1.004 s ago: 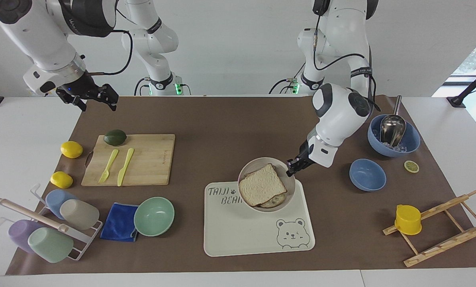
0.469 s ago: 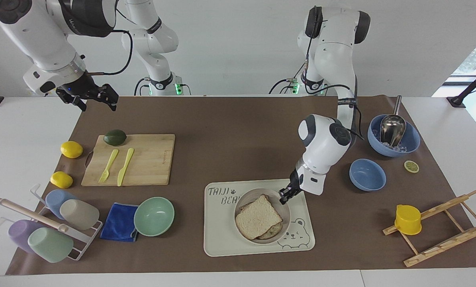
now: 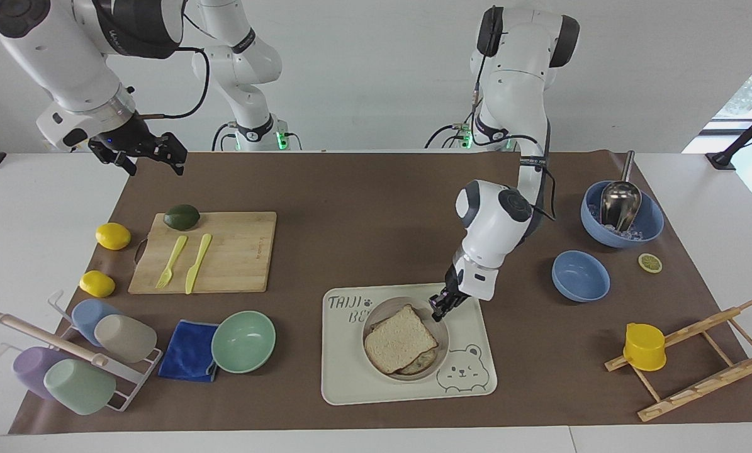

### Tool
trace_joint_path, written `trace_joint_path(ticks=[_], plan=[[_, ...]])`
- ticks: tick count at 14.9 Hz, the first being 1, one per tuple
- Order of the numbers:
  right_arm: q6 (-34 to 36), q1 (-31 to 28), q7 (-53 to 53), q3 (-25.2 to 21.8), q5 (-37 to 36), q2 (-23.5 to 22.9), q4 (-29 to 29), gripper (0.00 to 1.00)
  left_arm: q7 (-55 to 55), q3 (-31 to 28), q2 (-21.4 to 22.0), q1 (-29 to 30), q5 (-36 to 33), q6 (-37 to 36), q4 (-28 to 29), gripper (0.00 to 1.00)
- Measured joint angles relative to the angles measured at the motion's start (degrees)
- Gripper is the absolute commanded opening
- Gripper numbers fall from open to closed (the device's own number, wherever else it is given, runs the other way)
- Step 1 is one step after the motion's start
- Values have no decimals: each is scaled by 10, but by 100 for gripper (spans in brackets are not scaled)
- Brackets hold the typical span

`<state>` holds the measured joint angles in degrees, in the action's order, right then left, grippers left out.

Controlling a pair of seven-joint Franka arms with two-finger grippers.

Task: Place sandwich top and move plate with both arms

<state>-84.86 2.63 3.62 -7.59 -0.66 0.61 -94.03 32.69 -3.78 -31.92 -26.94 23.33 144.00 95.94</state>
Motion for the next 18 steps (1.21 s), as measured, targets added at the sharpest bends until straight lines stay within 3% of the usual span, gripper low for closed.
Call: trace_joint_path(ticks=[5,9,18], plan=[[0,0,0,0,0,0,0,100,-4,-8,89,54,-28,-119,-6,100],[0,0,0,0,0,0,0,100,-16,-14,157,95,-118,-207,-6,100],[0,0,0,0,0,0,0,100,-218,-17,328,189,-178,-447,-6,100]])
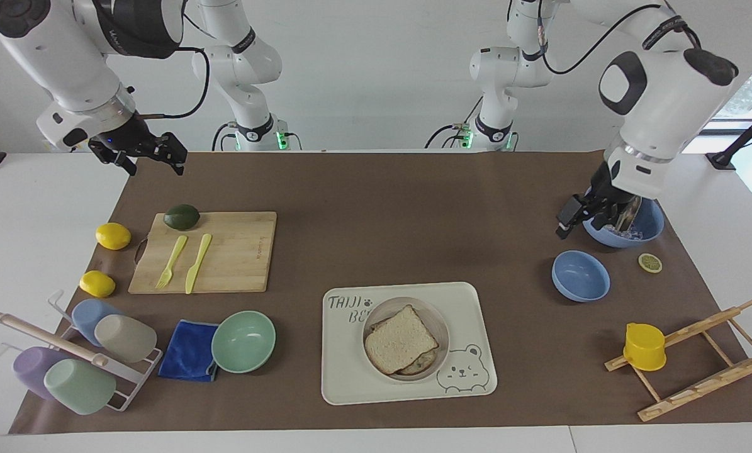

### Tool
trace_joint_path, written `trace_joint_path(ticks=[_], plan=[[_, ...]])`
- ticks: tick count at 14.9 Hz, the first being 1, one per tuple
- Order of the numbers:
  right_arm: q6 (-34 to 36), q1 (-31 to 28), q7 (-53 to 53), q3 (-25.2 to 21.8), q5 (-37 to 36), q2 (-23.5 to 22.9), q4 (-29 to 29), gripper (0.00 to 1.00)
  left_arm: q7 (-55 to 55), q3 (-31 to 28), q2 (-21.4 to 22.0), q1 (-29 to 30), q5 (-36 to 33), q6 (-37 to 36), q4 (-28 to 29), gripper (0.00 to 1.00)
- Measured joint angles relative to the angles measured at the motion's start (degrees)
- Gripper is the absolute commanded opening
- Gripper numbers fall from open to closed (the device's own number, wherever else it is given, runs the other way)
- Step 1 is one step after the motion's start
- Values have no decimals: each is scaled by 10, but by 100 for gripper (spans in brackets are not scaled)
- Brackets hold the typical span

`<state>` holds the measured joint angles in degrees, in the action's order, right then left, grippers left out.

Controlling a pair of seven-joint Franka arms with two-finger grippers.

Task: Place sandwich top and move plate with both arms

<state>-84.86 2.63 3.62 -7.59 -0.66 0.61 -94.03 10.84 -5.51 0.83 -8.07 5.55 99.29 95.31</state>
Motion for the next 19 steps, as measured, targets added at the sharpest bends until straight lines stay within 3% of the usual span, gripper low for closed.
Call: trace_joint_path(ticks=[4,11,19], plan=[[0,0,0,0,0,0,0,100,-48,8,35,1,-22,-75,4,100],[0,0,0,0,0,0,0,100,-63,34,20,3,-54,-79,13,100],[0,0,0,0,0,0,0,100,-64,40,12,7,-65,-99,-24,100]])
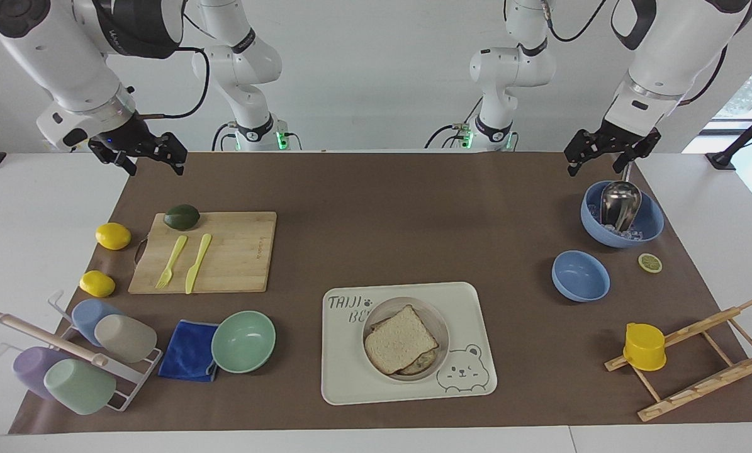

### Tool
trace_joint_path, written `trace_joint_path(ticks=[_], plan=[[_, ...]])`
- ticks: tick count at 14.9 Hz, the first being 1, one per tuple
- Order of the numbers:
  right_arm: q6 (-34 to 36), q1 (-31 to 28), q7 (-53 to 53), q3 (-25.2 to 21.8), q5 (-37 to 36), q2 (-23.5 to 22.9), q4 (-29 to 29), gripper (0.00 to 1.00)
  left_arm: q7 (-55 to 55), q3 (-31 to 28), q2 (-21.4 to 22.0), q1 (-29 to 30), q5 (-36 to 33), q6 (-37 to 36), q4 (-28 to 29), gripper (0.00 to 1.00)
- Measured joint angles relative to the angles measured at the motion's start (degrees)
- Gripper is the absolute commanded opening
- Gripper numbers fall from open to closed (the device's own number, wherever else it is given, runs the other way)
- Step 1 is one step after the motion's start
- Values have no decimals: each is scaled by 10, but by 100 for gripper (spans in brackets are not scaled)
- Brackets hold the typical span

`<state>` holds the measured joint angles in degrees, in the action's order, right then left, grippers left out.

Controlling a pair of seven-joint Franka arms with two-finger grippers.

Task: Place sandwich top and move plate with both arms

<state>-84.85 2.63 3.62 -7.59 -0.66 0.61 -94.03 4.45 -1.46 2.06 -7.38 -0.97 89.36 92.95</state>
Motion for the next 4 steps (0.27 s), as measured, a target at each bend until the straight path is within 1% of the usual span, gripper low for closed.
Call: trace_joint_path(ticks=[4], plan=[[0,0,0,0,0,0,0,100,0,1,-1,4,2,0,0,100]])
